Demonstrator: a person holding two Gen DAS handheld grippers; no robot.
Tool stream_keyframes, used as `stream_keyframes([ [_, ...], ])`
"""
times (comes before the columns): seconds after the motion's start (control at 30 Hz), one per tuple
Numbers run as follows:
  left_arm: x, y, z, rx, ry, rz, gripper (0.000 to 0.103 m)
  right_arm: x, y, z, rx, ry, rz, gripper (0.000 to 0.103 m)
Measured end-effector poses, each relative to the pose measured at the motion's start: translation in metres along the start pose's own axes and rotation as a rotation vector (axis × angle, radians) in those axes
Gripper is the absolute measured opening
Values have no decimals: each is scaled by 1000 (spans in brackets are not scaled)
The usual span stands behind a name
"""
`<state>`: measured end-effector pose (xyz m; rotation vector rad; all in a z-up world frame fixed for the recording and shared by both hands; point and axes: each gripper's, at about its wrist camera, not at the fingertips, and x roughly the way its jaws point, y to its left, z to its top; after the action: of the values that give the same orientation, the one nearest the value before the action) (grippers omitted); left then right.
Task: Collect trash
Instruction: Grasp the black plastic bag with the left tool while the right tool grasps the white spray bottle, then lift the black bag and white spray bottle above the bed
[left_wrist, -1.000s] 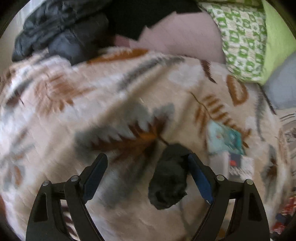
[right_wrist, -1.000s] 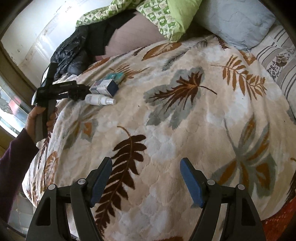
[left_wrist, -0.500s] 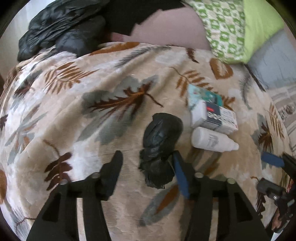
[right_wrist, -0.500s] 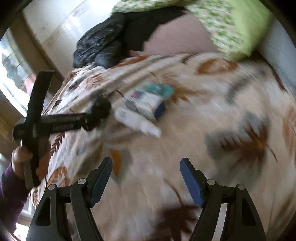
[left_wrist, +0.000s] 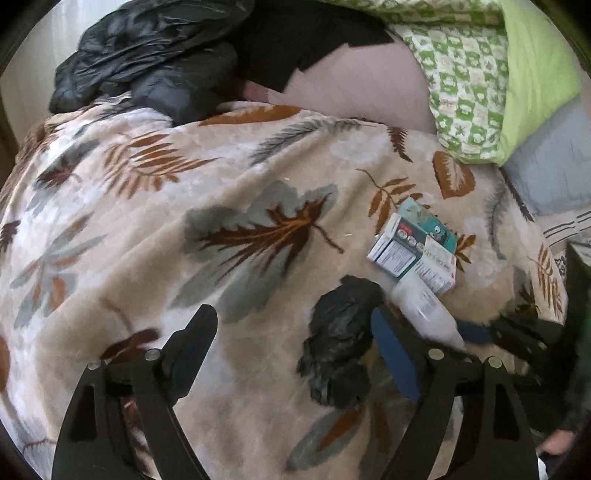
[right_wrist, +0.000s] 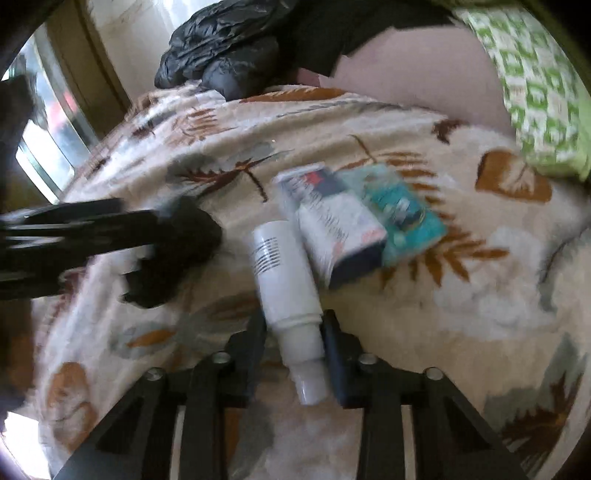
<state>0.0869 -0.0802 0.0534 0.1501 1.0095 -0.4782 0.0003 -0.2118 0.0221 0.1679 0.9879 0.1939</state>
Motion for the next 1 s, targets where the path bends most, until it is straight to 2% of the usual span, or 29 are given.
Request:
stream_keyframes([
  [0.13,21,-19,-2,40,51,1,83,-17,-14,-22,84,42,48,32],
  [0.17,23,-24,-6,47,61,0,63,-21,-18,-29,111,54,67,32],
  [0.2,20,-29,-8,52,67,-30,37,-28,-21,-37,138,67,89,32],
  [0.23,15,-34,-11,59,77,-40,38,-33,-23,-44,155,78,105,32],
  [0.3,1,-44,-18,111,47,71,38,-43,-25,-61,182,107,128,32],
  [0.33,-9,-47,-23,132,28,85,38,-46,-24,-68,184,118,126,33],
  [0.4,-25,-47,-35,125,18,67,38,-52,-19,-76,133,103,97,36],
  [0.43,-29,-47,-41,114,18,57,38,-53,-15,-76,103,91,80,49],
  [0.47,-32,-47,-48,104,20,50,38,-53,-13,-74,90,85,67,66],
  [0.5,-33,-47,-52,99,22,52,38,-52,-8,-71,73,72,42,72],
  [0.63,-18,-39,-65,30,84,30,39,-41,3,-57,17,39,-36,74],
  [0.67,-14,-37,-65,18,86,36,42,-37,4,-56,7,34,-53,74],
  [0.7,-11,-35,-67,8,79,41,45,-32,5,-56,4,33,-66,74],
  [0.73,-8,-36,-69,4,81,45,47,-29,5,-57,13,26,-78,68],
  [0.77,-4,-36,-71,-1,96,58,49,-30,4,-57,20,15,-100,51],
  [0.83,-3,-38,-75,4,102,79,45,-33,1,-58,46,11,-96,32],
  [0.87,-7,-40,-78,16,98,89,38,-36,-1,-59,67,10,-72,32],
  [1.0,-36,-44,-88,20,50,103,38,-55,-3,-73,84,2,-66,32],
])
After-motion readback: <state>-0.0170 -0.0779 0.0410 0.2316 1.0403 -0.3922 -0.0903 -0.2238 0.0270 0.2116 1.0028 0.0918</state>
